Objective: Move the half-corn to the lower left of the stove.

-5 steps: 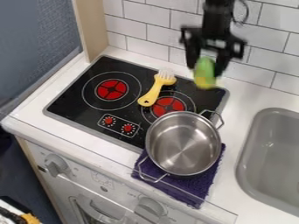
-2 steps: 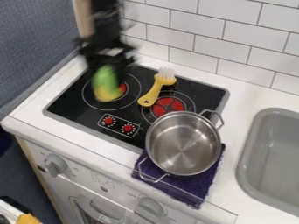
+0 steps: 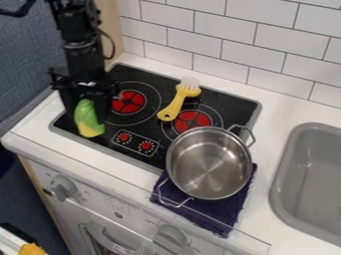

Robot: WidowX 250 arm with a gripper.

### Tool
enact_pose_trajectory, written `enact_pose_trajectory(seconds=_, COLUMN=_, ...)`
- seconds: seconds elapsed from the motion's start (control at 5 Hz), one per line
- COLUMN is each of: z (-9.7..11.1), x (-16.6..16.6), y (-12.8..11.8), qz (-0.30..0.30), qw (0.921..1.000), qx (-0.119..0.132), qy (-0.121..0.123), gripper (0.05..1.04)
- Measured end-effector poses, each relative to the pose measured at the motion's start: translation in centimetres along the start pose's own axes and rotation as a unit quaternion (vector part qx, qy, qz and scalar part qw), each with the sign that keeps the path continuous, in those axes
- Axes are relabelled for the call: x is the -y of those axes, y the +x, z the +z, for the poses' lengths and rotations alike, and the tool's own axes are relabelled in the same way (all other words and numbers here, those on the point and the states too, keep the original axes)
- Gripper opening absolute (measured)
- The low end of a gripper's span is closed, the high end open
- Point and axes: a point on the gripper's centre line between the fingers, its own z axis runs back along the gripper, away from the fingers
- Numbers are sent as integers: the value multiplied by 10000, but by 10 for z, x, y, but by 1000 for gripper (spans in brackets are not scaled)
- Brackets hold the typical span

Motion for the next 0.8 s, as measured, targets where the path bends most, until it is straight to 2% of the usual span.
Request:
enact_pose_trajectory(seconds=0.4, z=7, x=-25, y=16, qz=259, qw=9994, qx=232, qy=57, gripper=691)
enact_pose_trajectory(seconds=0.8, z=-7, x=-39, y=25, qz=423, qw=9989, qx=43, qy=186, gripper=691)
